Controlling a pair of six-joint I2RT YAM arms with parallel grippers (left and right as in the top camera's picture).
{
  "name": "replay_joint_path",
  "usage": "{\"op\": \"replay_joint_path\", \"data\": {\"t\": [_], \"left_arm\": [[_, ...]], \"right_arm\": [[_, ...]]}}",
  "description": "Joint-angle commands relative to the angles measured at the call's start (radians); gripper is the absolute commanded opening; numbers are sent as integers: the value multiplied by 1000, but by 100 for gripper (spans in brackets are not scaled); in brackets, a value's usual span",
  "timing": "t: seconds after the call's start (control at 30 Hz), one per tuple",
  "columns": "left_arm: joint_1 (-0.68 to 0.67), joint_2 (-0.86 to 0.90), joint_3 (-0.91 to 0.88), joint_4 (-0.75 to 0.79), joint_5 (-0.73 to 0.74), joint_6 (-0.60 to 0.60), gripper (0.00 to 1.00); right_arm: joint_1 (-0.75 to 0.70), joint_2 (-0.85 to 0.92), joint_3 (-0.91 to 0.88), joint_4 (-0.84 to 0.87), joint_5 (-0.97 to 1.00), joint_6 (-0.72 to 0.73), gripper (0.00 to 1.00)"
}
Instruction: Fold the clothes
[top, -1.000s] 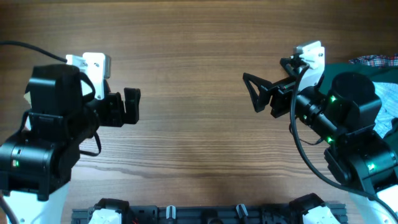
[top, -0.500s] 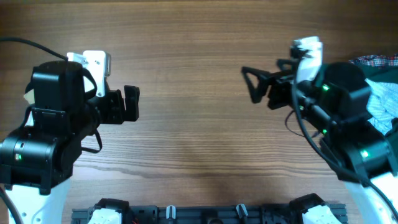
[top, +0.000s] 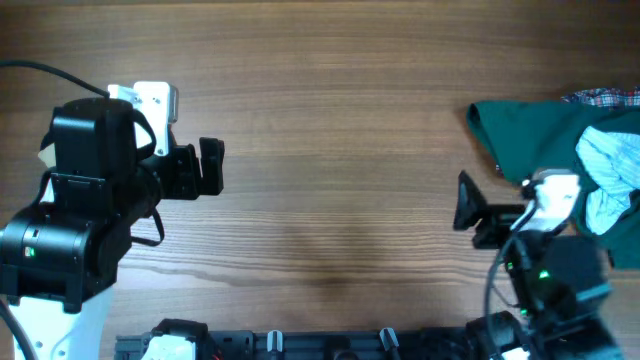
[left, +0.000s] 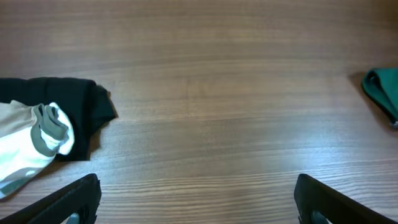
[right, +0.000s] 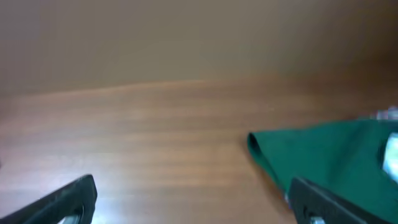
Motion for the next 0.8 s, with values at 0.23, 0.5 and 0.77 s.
{"op": "replay_joint_path", "data": {"t": [0.23, 0.5, 0.77], "left_arm": [[-5, 2, 4, 3, -13, -10, 100], [-5, 2, 4, 3, -13, -10, 100], [-5, 2, 4, 3, -13, -10, 100]], "right_arm": [[-56, -389, -413, 62, 32, 162, 100], [-60, -394, -518, 84, 22, 244, 99], [-60, -394, -518, 83, 23, 244, 99]]}}
